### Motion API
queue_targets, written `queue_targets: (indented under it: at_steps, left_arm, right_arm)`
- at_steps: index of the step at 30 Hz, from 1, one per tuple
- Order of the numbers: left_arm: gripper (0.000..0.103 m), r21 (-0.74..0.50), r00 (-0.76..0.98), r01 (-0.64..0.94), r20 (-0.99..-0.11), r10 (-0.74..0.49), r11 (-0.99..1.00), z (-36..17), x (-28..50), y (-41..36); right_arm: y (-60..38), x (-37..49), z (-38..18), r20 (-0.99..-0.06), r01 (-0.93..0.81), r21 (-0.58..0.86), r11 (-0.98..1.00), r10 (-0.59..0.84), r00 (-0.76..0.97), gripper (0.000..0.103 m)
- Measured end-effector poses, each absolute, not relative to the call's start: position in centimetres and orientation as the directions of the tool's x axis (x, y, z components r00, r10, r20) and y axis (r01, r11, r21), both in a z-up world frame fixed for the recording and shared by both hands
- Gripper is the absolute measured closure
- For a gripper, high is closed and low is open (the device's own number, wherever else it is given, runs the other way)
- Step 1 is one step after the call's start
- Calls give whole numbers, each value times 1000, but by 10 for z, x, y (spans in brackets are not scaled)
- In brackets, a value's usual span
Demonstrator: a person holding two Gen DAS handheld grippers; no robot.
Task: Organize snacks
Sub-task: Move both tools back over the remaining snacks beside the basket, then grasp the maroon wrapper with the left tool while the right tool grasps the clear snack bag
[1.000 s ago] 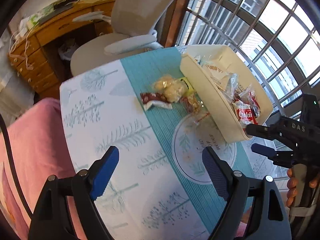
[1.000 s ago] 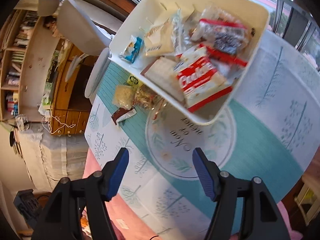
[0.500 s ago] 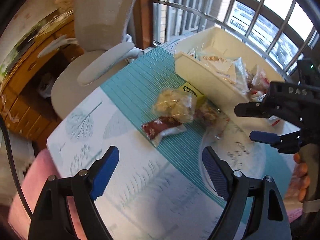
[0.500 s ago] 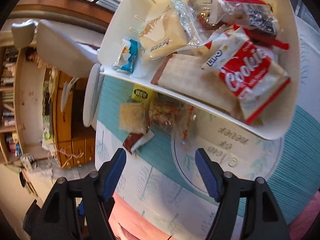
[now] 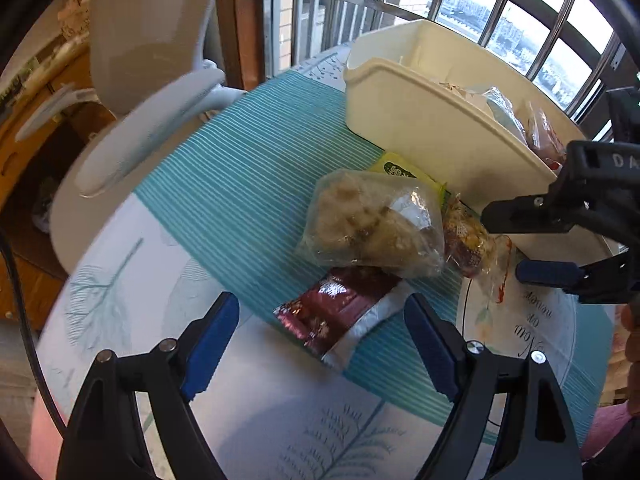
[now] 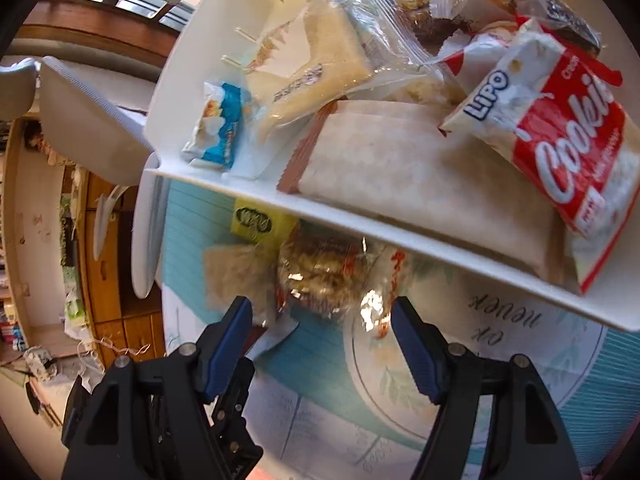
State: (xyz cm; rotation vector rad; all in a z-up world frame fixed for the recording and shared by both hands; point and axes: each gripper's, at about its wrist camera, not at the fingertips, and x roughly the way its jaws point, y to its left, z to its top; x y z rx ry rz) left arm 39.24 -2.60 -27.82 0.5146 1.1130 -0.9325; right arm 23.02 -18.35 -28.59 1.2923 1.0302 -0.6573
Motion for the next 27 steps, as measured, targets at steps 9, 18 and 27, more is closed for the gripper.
queue_targets:
  at_steps: [9,18,27]
  left_arm:
    - [19,-75,112,885,-924,-365,460,-292,390,-42]
    - [21,-59,115,883,-935,-337,466,-309,391,-56]
    - [43,-50,139,883,-922,-362,467,-307,380,-56]
  right_arm:
    - [-182,242,-304,-928,907,371,202,121,352,31]
    - [-182,261,-306,-943,905,333,263,109,315,28]
    - [-180,287,-309,-967,890,255,377,116,228,20]
